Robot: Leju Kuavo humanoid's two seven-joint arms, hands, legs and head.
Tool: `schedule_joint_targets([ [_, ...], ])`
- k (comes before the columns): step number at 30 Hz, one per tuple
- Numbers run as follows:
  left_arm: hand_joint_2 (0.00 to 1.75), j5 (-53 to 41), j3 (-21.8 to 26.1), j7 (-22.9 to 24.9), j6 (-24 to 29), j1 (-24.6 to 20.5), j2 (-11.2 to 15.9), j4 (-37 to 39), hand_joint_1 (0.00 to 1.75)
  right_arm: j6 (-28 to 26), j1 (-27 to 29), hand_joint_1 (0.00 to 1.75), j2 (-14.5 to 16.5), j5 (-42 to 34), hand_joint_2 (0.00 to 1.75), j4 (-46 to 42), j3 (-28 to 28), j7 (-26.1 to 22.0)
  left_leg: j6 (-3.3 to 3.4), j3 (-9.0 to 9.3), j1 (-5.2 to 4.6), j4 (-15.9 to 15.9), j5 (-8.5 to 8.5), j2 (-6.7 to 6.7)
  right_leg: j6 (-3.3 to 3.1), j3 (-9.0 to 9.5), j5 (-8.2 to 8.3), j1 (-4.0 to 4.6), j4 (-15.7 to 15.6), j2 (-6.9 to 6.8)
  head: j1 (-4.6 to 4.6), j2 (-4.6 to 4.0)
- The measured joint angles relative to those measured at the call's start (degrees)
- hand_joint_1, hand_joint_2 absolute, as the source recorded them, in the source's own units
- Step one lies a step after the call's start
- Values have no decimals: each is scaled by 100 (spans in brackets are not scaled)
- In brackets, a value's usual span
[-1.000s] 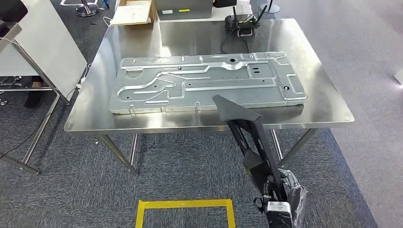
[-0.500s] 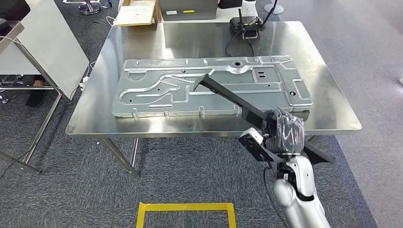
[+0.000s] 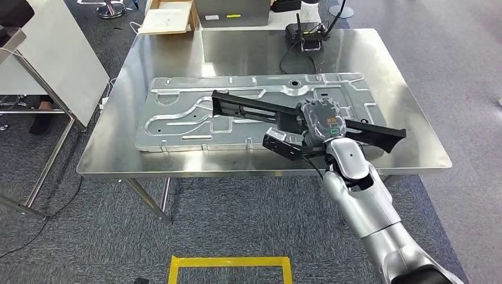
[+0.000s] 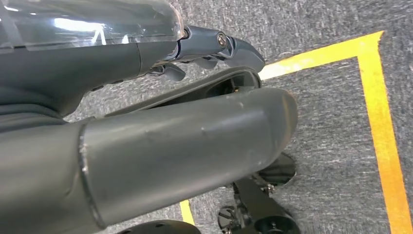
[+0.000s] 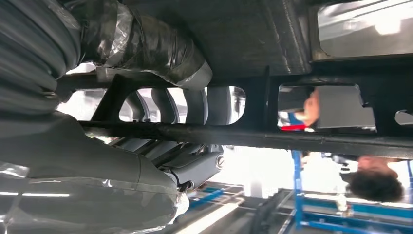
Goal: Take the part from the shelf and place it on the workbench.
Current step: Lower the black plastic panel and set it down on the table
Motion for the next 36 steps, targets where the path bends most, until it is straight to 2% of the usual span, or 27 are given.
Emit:
schedule_joint_targets([
  [2, 0, 8, -14, -1, -14, -8, -4, 0, 0, 119, -217, 175, 15, -4, 175, 69, 83, 20, 48, 26, 29, -64, -6, -12, 56, -14, -44, -3, 20, -7, 0, 1],
  [3, 0, 13, -22, -3, -19, -10, -5, 0, 0, 167, -319, 175, 20, -11, 175, 100, 117, 35, 79, 48, 45, -95, 0, -14, 82, -59, -119, -5, 126, -5, 2, 1],
  [4, 0, 20, -31, -5, -21, -15, -7, 0, 0, 211, -416, 175, 21, -19, 175, 134, 148, 49, 109, 71, 59, -122, 3, -13, 105, -165, -243, -10, 350, 0, 5, 1],
  [6, 0, 32, -46, -7, -23, -28, -7, 0, 0, 288, -571, 175, 18, -37, 175, 230, 218, 72, 155, 89, 55, -127, -14, -14, 146, -557, -553, -27, 1086, 6, 9, 0],
  [7, 0, 38, -50, -6, -23, -32, -7, 0, 0, 326, -616, 175, 13, -43, 175, 287, 252, 77, 166, 97, 54, -121, -28, -19, 163, -757, -640, -33, 1418, 7, 9, 0],
  [8, 0, 43, -56, -5, -23, -31, -7, 0, 0, 356, -642, 175, 5, -50, 175, 346, 284, 80, 170, 109, 53, -113, -45, -29, 173, -885, -623, -37, 1589, 6, 9, 1],
  [9, 0, 49, -65, -2, -23, -29, -7, 0, 0, 383, -659, 175, -4, -55, 175, 406, 310, 82, 166, 126, 53, -101, -65, -43, 173, -906, -489, -38, 1537, 6, 9, 2],
  [11, 0, 68, -91, 2, -26, -25, -8, 1, 0, 411, -703, 175, -22, -78, 175, 528, 352, 59, 141, 172, 52, -71, -121, -70, 135, -658, -4, -33, 845, 7, 10, 0],
  [12, 0, 81, -104, 1, -33, -29, -10, 2, 0, 417, -732, 175, -28, -94, 175, 596, 369, 33, 122, 182, 42, -56, -145, -78, 104, -507, 176, -17, 483, 10, 9, 0],
  [13, 0, 94, -112, -4, -46, -33, -12, 3, 0, 424, -760, 175, -34, -109, 175, 665, 389, -3, 99, 182, 35, -45, -160, -83, 69, -391, 277, 1, 205, 13, 8, 0],
  [15, 0, 121, -121, -20, -79, -39, -15, 5, 0, 444, -789, 175, -46, -128, 175, 812, 444, -78, 48, 173, 25, -52, -169, -83, 16, -326, 262, 34, 54, 20, 6, 1],
  [18, 0, 153, -128, -32, -105, -36, -13, 6, 0, 457, -782, 175, -80, -140, 175, 1000, 507, -151, -36, 153, 19, 24, -251, -73, -69, -260, 252, -17, -33, 13, 5, 0],
  [20, 0, 161, -129, -29, -110, -35, -11, 7, 0, 451, -776, 175, -93, -142, 175, 1106, 544, -174, -76, -97, 38, 537, -498, -44, -125, -197, 245, -44, -74, 3, 2, 1],
  [22, 0, 171, -129, -13, -113, -32, -8, 7, 0, 424, -753, 175, -99, -147, 175, 1223, 585, -200, -107, -526, 52, 1315, -770, -23, -147, -161, 213, -41, -73, 7, 1, 1],
  [23, 0, 179, -129, -1, -112, -26, -7, 7, 0, 403, -743, 175, -102, -151, 175, 1274, 597, -213, -116, -684, 55, 1554, -794, -19, -147, -137, 191, -39, -69, 11, 1, 1],
  [24, 0, 187, -129, 7, -111, -19, -5, 7, 0, 383, -737, 175, -105, -155, 175, 1313, 600, -223, -118, -737, 56, 1579, -702, -17, -140, -104, 163, -38, -65, 15, 1, 0],
  [25, 0, 195, -129, 13, -108, -13, -4, 7, 0, 367, -740, 175, -109, -158, 175, 1347, 601, -229, -110, -661, 57, 1361, -503, -14, -130, -58, 129, -39, -61, 19, 1, 0],
  [26, 0, 201, -129, 15, -103, -10, -2, 7, 0, 362, -744, 175, -111, -158, 175, 1376, 602, -232, -95, -489, 57, 969, -254, -9, -116, -6, 92, -39, -57, 22, 2, 0],
  [28, 0, 208, -130, 15, -95, -17, 0, 7, 0, 361, -754, 175, -121, -158, 175, 1424, 603, -233, -50, -133, 41, 225, 28, -1, -66, 64, 22, -23, -49, 31, 3, -1],
  [30, 0, 211, -131, 16, -90, -24, 0, 7, 0, 362, -769, 175, -135, -160, 175, 1451, 603, -233, 1, -11, 21, -35, 14, -5, 2, 80, 1, 0, -45, 44, 3, 0],
  [33, 0, 213, -132, 18, -86, -19, -2, 7, 0, 361, -783, 175, -167, -164, 175, 1475, 603, -234, 108, 60, 34, -90, -10, -9, 83, 72, -27, 1, 53, 45, 4, 0],
  [34, 0, 213, -133, 18, -86, -20, -3, 7, 0, 362, -785, 175, -181, -167, 175, 1486, 603, -235, 143, 97, 39, -103, -20, -9, 103, -1, -110, -4, 210, 43, 4, 0],
  [36, 0, 214, -133, 17, -85, -24, -4, 7, 0, 364, -782, 175, -204, -173, 175, 1510, 606, -237, 195, 139, 36, -117, -45, -7, 143, -343, -399, -16, 821, 38, 6, 0],
])
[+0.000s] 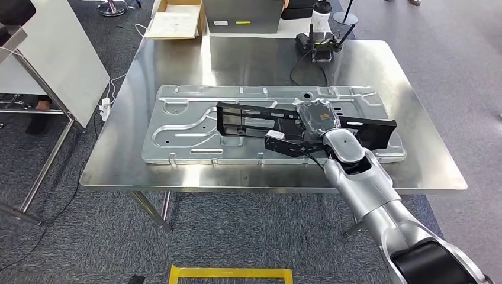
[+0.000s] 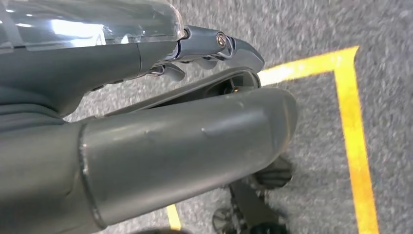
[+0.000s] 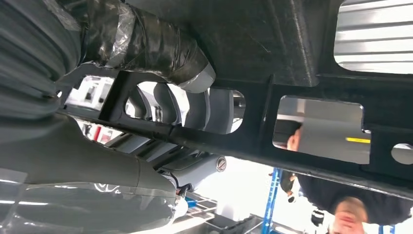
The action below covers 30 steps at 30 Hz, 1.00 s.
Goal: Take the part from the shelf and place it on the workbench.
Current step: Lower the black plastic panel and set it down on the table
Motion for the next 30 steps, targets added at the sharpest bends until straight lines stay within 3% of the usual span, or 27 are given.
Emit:
schedule_joint_targets([
  [2, 0, 1, 0, 1, 1, 1, 1, 0, 0, -3, 5, 175, -13, -5, 175, 18, 3, -3, 25, 23, -18, 4, -36, -1, 14, -425, -221, -8, 641, -2, 1, 0],
  [3, 0, 1, 0, 2, 1, 4, 2, 0, 0, -3, 4, 175, -21, -11, 175, 25, 4, -7, 28, 48, -27, 6, -59, -4, 4, -537, -191, -8, 748, -2, 1, 0],
  [4, 0, 2, 0, 5, 0, 8, 1, 0, 0, -1, 1, 175, -29, -20, 175, 30, 4, -12, 25, 90, -36, 7, -89, -9, -17, -528, -29, -5, 619, -2, 1, 1],
  [6, 0, 4, -1, 11, -2, 14, -3, 2, 0, 7, -6, 175, -41, -37, 175, 42, 4, -27, 11, 195, -52, 3, -155, -17, -105, -255, 485, 29, -119, -5, 1, 1],
  [8, 0, 7, -3, 14, -6, 5, -24, 15, 0, 17, -25, 175, -40, -47, 175, 54, 9, -50, -25, 243, -55, -8, -197, -18, -201, -13, 723, 88, -736, -15, -3, 1],
  [10, 0, 13, -5, 15, -7, -5, -40, 27, 0, 31, -63, 175, -37, -52, 175, 61, 21, -80, -92, 258, -45, 8, -181, -15, -257, 52, 707, 126, -906, -19, -5, 0],
  [13, 0, 26, -7, 15, -5, -2, -29, 28, 0, 63, -91, 175, -31, -53, 175, 67, 41, -103, -177, 229, -48, 216, -237, -12, -312, 225, 738, 72, -1019, -37, -5, 1],
  [14, 0, 32, -7, 15, -6, -5, -25, 28, 0, 75, -99, 175, -27, -53, 175, 69, 48, -105, -198, 125, -41, 424, -354, -11, -326, 279, 734, 50, -1042, -49, -6, 1],
  [16, 0, 48, -7, 15, -8, -7, -21, 28, 0, 89, -115, 175, -22, -53, 175, 74, 60, -105, -258, -255, 2, 1083, -674, -6, -348, 316, 703, 39, -1054, -62, -10, 1],
  [18, 0, 59, -7, 18, -8, 10, -11, 28, 0, 96, -122, 175, -15, -53, 175, 75, 64, -105, -320, -586, 50, 1543, -795, -4, -335, 340, 660, 26, -1041, -52, -12, 2],
  [19, 0, 61, -7, 20, -8, 20, -6, 28, 0, 101, -123, 175, -11, -54, 175, 75, 66, -105, -343, -607, 71, 1477, -680, -2, -315, 364, 632, 13, -1029, -43, -12, 2],
  [21, 0, 67, -7, 23, -7, 29, 6, 28, 0, 109, -128, 175, -6, -55, 175, 79, 68, -107, -386, -366, 112, 788, -206, 6, -253, 430, 554, -22, -989, -30, -12, 1],
  [23, 0, 73, -7, 26, -7, 19, 9, 30, 0, 113, -148, 175, -5, -55, 175, 90, 69, -102, -395, -128, 104, 167, -11, 21, -178, 453, 485, -34, -935, -19, -13, 1],
  [28, 0, 95, -9, 38, -5, 34, 9, 32, 0, 126, -208, 175, -27, -63, 175, 119, 69, -107, -183, -23, 80, 37, 4, 27, -7, 432, 332, -29, -803, -6, -10, 1],
  [30, 0, 100, -10, 39, -2, 23, 9, 32, 0, 125, -211, 175, -47, -75, 175, 137, 70, -109, -118, 17, 84, 14, -11, 30, 28, 168, 87, -37, -294, -11, -10, 1],
])
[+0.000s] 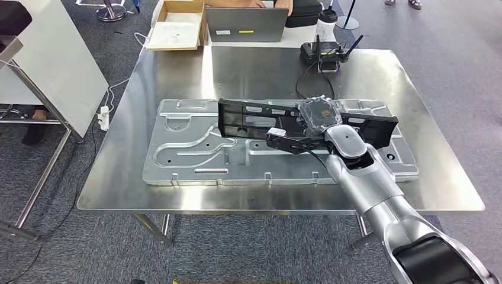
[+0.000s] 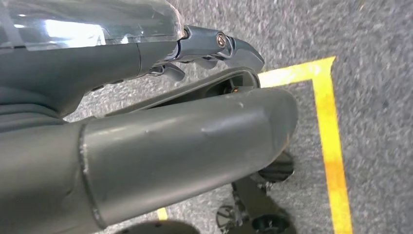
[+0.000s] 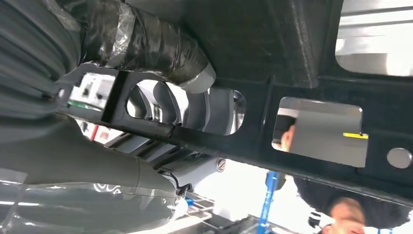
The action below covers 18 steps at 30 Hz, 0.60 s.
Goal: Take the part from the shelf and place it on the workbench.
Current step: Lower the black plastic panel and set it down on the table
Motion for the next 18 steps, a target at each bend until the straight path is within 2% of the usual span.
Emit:
schedule_joint_targets([
  [2, 0, 5, -1, 4, 7, -10, 1, -1, 0, -3, 8, 175, -7, -13, 175, 30, 2, -9, 40, 19, -16, 1, -37, -2, 11, -471, -253, 5, 747, -1, -1, -1],
  [3, 0, 8, -1, 6, 14, -11, 1, -1, 0, -6, 10, 175, -9, -20, 175, 49, 3, -13, 51, 40, -26, 3, -61, -8, 6, -656, -260, 6, 980, -1, -2, -1],
  [4, 0, 11, -1, 8, 23, -8, 1, -2, 0, -8, 10, 175, -14, -25, 175, 67, 4, -16, 55, 75, -35, 4, -89, -17, -8, -744, -150, 8, 1013, -1, -2, -1],
  [5, 0, 14, -1, 7, 36, -4, 1, -2, 0, -10, 8, 175, -18, -30, 175, 85, 4, -17, 54, 125, -43, 5, -122, -28, -33, -722, 70, 14, 829, 0, -1, -1],
  [6, 0, 17, -2, 4, 48, -1, 0, -1, 0, -12, 4, 175, -22, -35, 175, 100, 4, -21, 49, 182, -52, 4, -160, -39, -71, -605, 357, 24, 471, 1, -1, -1],
  [7, 44, 20, -4, 0, 58, -2, -6, 1, 0, -14, 1, 131, -24, -40, 175, 115, 4, -26, 40, 233, -62, 3, -196, -47, -117, -462, 588, 45, 98, 5, -1, -1],
  [8, 87, 21, -10, -4, 68, -10, -10, 4, 0, -17, -5, 87, -25, -47, 175, 131, 5, -35, 22, 262, -74, 4, -226, -57, -159, -335, 735, 66, -224, 6, 2, -1],
  [9, 131, 15, -20, -4, 85, -20, -15, 7, 0, -21, -11, 44, -23, -55, 175, 144, 7, -43, 0, 273, -80, 2, -248, -64, -191, -259, 793, 87, -422, 7, 0, -1],
  [10, 175, 3, -36, 7, 105, -29, -19, 9, 0, -26, -16, 0, -22, -62, 175, 157, 9, -51, -27, 274, -81, -6, -262, -70, -215, -228, 767, 104, -496, 6, 1, -1],
  [11, 175, -12, -60, 24, 129, -35, -18, 9, 0, -31, -27, 0, -21, -67, 175, 164, 11, -60, -60, 280, -83, -19, -273, -75, -229, -209, 749, 107, -543, 4, 1, -1],
  [13, 87, -31, -107, 53, 163, -34, -5, 9, 0, -32, -46, 0, -7, -73, 175, 173, 12, -71, -124, 302, -77, 10, -341, -66, -263, -129, 738, 69, -621, -4, -2, -1],
  [14, 44, -22, -123, 55, 168, -37, 1, 9, 0, -32, -56, 0, 1, -75, 175, 181, 12, -74, -152, 252, -75, 150, -430, -59, -285, -79, 738, 47, -667, -15, -7, -1],
  [15, 0, -11, -130, 53, 168, -41, 7, 9, 0, -33, -58, 0, 9, -78, 175, 194, 13, -75, -176, 125, -67, 412, -565, -51, -307, -38, 735, 29, -697, -29, -9, -1],
  [17, 0, 9, -133, 50, 167, -39, 6, 9, 0, -39, -59, 0, 10, -83, 175, 223, 13, -79, -219, -297, -53, 1163, -854, -43, -341, -13, 716, 32, -706, -46, -14, -1],
  [18, 0, 13, -134, 50, 167, -28, 7, 9, 0, -43, -58, 0, 11, -85, 175, 233, 13, -81, -237, -479, -44, 1446, -908, -42, -342, -8, 705, 31, -702, -45, -15, 0],
])
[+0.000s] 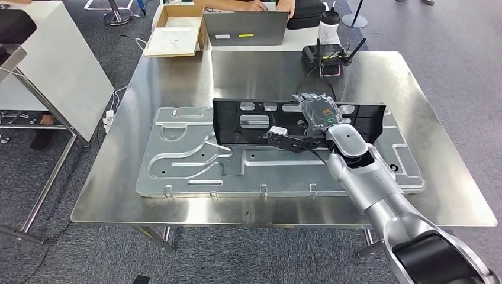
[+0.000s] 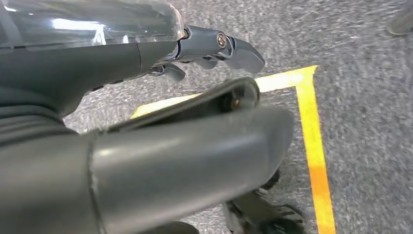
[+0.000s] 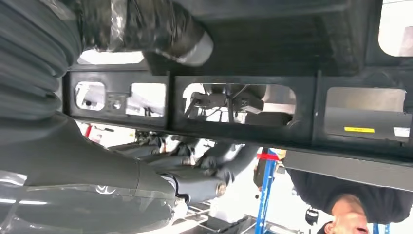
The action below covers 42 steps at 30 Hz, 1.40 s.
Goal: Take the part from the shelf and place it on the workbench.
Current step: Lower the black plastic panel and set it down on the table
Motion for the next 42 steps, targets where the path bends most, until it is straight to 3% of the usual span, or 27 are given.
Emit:
schedule_joint_targets([
  [1, 0, 3, 0, 0, 0, 12, 4, 0, 0, 0, 1, 0, 1, -1, 175, 9, 0, -2, -15, -88, 11, 87, 60, 2, 7, 11, -14, -3, 4, 4, 0, 0],
  [2, 0, 7, -1, 0, -1, 20, 10, 0, 0, 5, 12, 0, 1, -1, 175, 23, 1, -2, -26, -64, 24, -53, 227, 4, 22, 26, -31, -8, 14, 8, -1, 0],
  [4, 0, 14, -1, 0, -5, 21, 21, 1, 0, 11, 46, 0, 1, -1, 175, 57, 5, -3, -39, 219, 50, -781, 659, 13, 75, 37, -83, -14, 68, 16, -1, -1],
  [6, 0, 29, -2, -1, -21, 16, 23, 3, 0, 1, 67, 0, 1, 1, 175, 80, 10, -5, -1, 416, 46, -1289, 854, 7, 143, -8, -126, 4, 150, 30, 3, -1],
  [9, 0, 58, -4, 0, -42, 19, 21, 4, 0, -20, 68, 0, 1, 12, 175, 85, 17, -12, 119, 418, 24, -1352, 862, -5, 230, -50, -136, 8, 174, 45, 7, -1],
  [11, 0, 67, -4, 0, -46, 15, 21, 4, 0, -38, 58, 0, 1, 25, 175, 83, 24, -17, 197, 431, 31, -1383, 884, -3, 281, -117, -256, -15, 329, 42, 8, 0],
  [14, 0, 80, -6, 0, -48, 8, 21, 4, 0, -71, 46, 0, 1, 41, 175, 63, 42, -19, 267, 439, 29, -1398, 883, -1, 323, -580, -742, -23, 1301, 36, 8, -1],
  [15, 0, 89, -7, 0, -48, 11, 22, 4, 0, -78, 53, 0, 0, 51, 175, 39, 48, -17, 274, 442, 22, -1397, 878, -2, 326, -748, -841, -23, 1617, 36, 8, -1],
  [16, 0, 98, -6, 0, -48, 14, 22, 4, 0, -81, 61, 0, -1, 65, 175, 3, 55, -15, 277, 447, 15, -1396, 871, -4, 319, -841, -835, -21, 1762, 36, 8, -1],
  [17, 0, 107, -6, 0, -48, 17, 22, 4, 0, -85, 66, 0, 0, 82, 175, -50, 62, -13, 277, 458, 9, -1394, 863, -7, 302, -825, -717, -17, 1686, 36, 8, -1],
  [20, 0, 140, -7, -5, -48, 16, 7, 8, 0, -128, 63, 0, 3, 138, 175, -305, 85, -3, 250, 500, -14, -1391, 826, -13, 188, -345, -155, 24, 622, 39, 8, -1],
  [21, 0, 161, -7, -10, -48, 14, -1, 10, 0, -160, 65, 0, 5, 160, 175, -412, 98, 3, 230, 497, -17, -1391, 820, -13, 154, -222, -71, 48, 353, 39, 7, -1],
  [23, 0, 216, -5, -32, -62, 16, -14, 15, 0, -255, 102, 0, 13, 208, 175, -626, 132, 25, 172, 485, -15, -1396, 827, -12, 119, -151, -61, 90, 194, 44, 6, -1],
  [25, 0, 280, -4, -78, -90, 29, -11, 15, 0, -422, 191, 0, 27, 267, 87, -877, 163, 76, 110, 488, -17, -1389, 809, -12, 81, -131, -29, 72, 139, 37, 5, -1],
  [27, 0, 320, -4, -118, -106, 42, -11, 15, 0, -650, 315, 0, 58, 348, 0, -1155, 180, 147, 62, 386, -23, -1108, 578, -4, 24, -99, 13, 34, 71, 15, 2, -1],
  [29, 0, 350, -3, -129, -104, 53, -14, 15, 0, -898, 509, 0, 102, 447, 0, -1428, 186, 224, 25, 112, -10, -422, 176, 7, -3, -98, 27, 32, 56, 1, 1, -1],
  [31, 0, 380, -2, -129, -96, 74, -15, 15, 0, -1153, 777, 0, 140, 566, 0, -1697, 190, 307, -2, -87, -5, 110, -24, 7, -4, -120, 28, 42, 75, -9, 0, 0],
  [32, 0, 389, -1, -129, -92, 89, -15, 15, 0, -1265, 912, 0, 155, 624, 0, -1826, 192, 344, -8, -43, -4, 80, 32, 8, -3, -136, 28, 42, 95, -14, 0, -1],
  [33, 0, 398, -1, -129, -89, 100, -14, 15, 0, -1357, 1032, 0, 167, 673, 0, -1947, 195, 376, -8, 111, -4, -169, 178, 8, -2, -158, 28, 40, 124, -15, -1, -1],
  [36, 0, 414, 3, -134, -80, 99, -11, 15, 0, -1532, 1279, 0, 190, 740, 0, -2238, 196, 424, 41, 679, -24, -1204, 547, 3, 37, -239, 39, 53, 221, -7, 0, 0],
  [40, 0, 436, 9, -148, -80, 108, -21, 17, 0, -1726, 1580, 0, 205, 760, 0, -2506, 188, 428, 182, 699, -32, -1388, 675, 7, 181, -287, 106, 63, 229, 13, 2, -1],
  [42, 0, 451, 11, -151, -81, 112, -31, 21, 0, -1798, 1724, 0, 205, 761, 0, -2596, 173, 411, 271, 628, -3, -1435, 783, 29, 242, -385, -147, 52, 442, 29, 10, -1],
])
